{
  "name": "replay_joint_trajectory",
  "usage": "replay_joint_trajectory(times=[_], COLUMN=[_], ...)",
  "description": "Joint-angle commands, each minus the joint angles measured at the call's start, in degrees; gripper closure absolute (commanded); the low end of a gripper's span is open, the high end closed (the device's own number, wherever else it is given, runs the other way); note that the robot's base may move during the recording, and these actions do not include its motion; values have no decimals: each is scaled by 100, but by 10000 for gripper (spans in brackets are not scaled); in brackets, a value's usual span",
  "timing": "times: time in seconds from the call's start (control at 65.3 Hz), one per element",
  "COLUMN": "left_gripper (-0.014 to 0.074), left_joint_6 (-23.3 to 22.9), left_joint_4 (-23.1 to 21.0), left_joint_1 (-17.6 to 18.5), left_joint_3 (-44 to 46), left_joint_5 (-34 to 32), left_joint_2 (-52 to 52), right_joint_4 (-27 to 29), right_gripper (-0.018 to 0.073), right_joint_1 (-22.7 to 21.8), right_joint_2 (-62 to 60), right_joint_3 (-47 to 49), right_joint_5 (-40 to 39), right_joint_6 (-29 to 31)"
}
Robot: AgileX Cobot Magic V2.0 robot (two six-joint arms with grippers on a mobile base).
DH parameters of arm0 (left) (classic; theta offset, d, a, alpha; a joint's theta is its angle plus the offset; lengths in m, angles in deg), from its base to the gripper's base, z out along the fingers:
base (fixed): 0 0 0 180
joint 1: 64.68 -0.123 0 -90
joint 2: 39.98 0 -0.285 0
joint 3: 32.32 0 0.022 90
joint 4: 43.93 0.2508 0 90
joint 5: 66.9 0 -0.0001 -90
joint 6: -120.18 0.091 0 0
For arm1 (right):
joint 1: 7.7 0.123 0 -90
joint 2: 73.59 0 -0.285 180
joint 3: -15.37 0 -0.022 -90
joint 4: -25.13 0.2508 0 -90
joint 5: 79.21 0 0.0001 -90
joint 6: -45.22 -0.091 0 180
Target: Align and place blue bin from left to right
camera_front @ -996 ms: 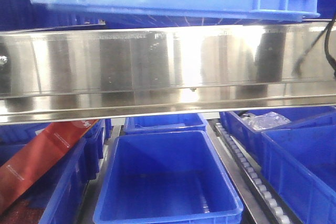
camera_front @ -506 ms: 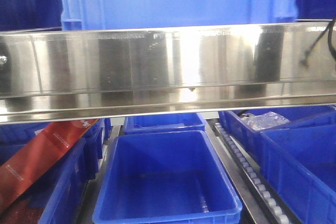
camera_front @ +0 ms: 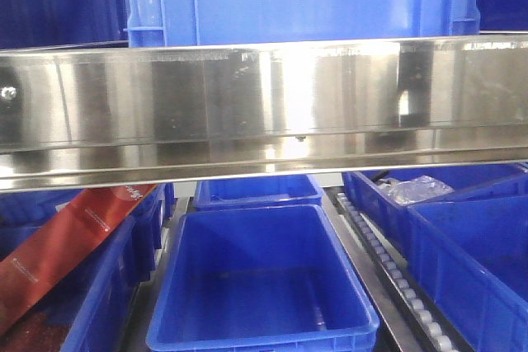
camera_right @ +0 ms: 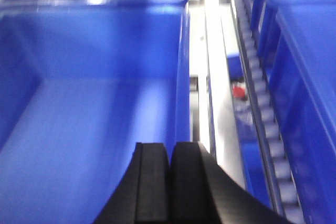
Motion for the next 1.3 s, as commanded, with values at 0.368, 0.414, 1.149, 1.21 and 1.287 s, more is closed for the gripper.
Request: replay_joint_trajectory(times=[0.368,0.414,1.149,1.21,1.287], left_gripper=[708,708,708,708,708], left_joint_6=[52,23,23,23,23], left_joint_4=[222,222,104,87,82], left_joint_1=[20,20,20,20,20], left_joint_3=[-2338,-2851,-9669,-10253,-10836], left_joint_5=[-571,-1018,-5357,-5617,-5841], left_joint_2=[1572,1891,7644,8049,8414], right_joint_4=[-16,-16,-16,-16,-16], right_gripper=[629,629,629,629,629], right_joint_1=[-25,-25,-25,-25,-25], right_joint_2=[-1754,-2015,-6526,-6888,-7289], right_joint_3=[-2599,-3062,-8939,-9448,-10067], right_joint_5=[-1715,-1966,-5093,-5383,-5732], right_joint_6=[54,64,807,807,807])
